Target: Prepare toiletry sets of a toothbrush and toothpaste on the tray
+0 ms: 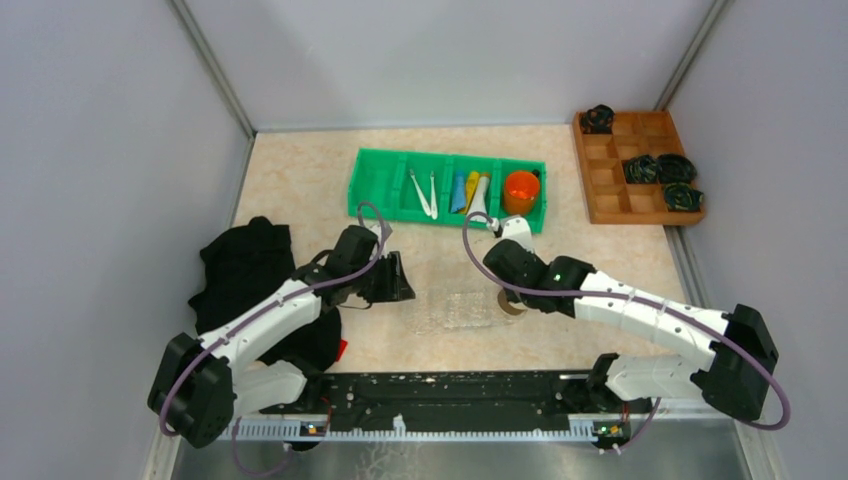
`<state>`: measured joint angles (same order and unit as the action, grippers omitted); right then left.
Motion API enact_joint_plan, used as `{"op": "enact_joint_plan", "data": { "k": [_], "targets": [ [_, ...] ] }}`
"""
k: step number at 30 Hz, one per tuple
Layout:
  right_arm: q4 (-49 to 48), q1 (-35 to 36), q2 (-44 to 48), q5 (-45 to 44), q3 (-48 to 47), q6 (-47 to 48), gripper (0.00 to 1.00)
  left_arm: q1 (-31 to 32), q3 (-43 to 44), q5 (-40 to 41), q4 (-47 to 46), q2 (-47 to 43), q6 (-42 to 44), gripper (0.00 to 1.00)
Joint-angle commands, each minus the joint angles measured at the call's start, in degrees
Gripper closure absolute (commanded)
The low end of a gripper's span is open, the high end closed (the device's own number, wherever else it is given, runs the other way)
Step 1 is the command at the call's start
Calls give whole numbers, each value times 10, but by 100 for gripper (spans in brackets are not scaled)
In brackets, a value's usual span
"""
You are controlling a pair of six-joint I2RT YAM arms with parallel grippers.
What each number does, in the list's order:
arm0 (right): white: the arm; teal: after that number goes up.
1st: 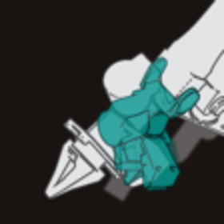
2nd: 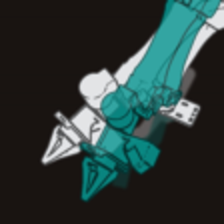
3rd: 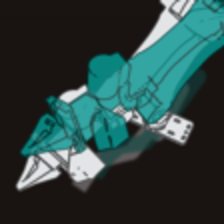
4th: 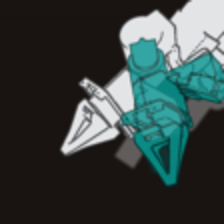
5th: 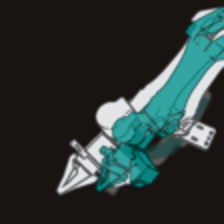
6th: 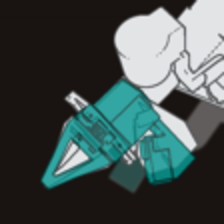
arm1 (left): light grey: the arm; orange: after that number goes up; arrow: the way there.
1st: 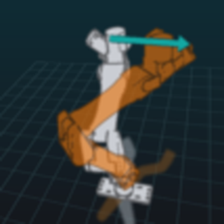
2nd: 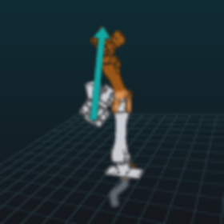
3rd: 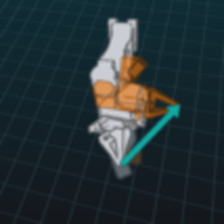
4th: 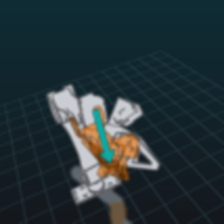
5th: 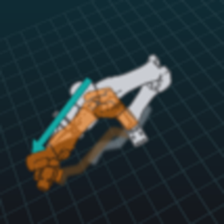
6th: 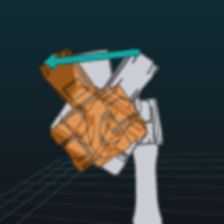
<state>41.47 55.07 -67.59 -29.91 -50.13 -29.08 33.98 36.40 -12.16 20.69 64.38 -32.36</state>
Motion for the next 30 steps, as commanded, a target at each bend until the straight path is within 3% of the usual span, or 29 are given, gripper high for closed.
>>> {"op": "enact_joint_plan", "data": {
  "k": [1, 20, 24, 26, 30],
  "targets": [
    [-10, 10, 0, -17, -2, -9, 77, -2, -9, -8, -19, -9, -5, 46],
    [-19, 10, 0, -8, -70, 12, 75, -2, -25, -13, -41, 5, -5, 46],
    [-18, 6, -20, -45, -111, 31, 72, -2, -27, -13, -45, 9, -5, 46],
    [-19, -24, -63, -51, -148, 58, 68, -1, -29, -16, -49, 14, -6, 46],
    [-72, -132, -140, 28, -209, 98, 68, -1, -27, -19, -51, 14, -8, 46]
  ]
}}
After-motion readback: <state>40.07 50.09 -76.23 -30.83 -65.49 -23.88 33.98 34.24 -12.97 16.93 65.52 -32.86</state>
